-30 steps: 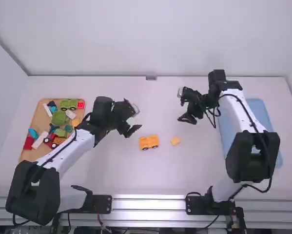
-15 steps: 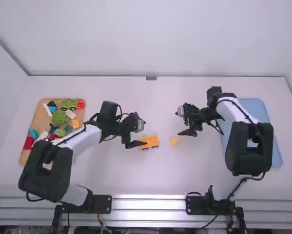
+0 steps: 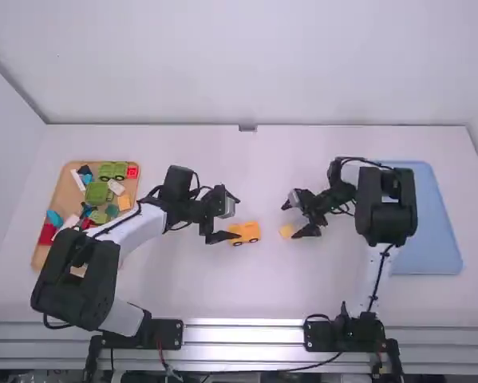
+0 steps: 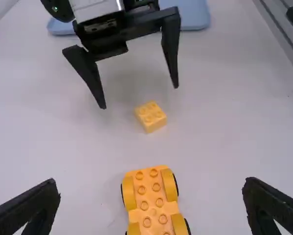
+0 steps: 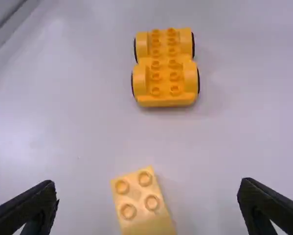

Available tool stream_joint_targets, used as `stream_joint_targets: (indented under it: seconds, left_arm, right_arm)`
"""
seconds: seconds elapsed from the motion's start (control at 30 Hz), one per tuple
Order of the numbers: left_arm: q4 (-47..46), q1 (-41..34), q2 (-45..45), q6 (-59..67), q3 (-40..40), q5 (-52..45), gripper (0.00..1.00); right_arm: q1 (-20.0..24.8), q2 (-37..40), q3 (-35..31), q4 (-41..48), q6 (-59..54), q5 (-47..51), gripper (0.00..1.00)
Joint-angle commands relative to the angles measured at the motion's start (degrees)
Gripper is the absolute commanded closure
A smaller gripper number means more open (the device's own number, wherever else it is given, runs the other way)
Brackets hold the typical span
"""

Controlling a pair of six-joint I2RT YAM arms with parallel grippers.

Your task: Assemble lego blocks to make yellow taxi

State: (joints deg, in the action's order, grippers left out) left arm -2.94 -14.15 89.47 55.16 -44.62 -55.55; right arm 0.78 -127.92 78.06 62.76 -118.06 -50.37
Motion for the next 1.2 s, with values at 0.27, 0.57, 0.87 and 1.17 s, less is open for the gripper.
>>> stream_joint_targets:
  seconds: [0.27, 0.57, 0.87, 1.17]
  left_arm:
    - [-0.20, 0.28, 0.24, -1.77, -1.38, -2.05, 0.01]
    - [-0.07, 0.24, 0.24, -1.77, -1.38, -2.10, 0.01]
    - [-0.02, 0.24, 0.24, -1.73, -0.76, -2.27, 0.01]
    - [2.93, 0.24, 0.24, -1.75, 2.58, -2.10, 0.01]
  right_arm:
    - [-0.92, -4.87, 0.39, -2.43, -1.86, 3.61, 0.27]
    - [-0.66, -4.85, -5.11, -10.34, -1.84, 3.26, 0.38]
    - [-0.04, -4.85, -4.72, -9.40, -1.90, 2.40, 0.61]
    - [-0.07, -4.85, -5.53, -10.49, -1.92, 2.40, 0.58]
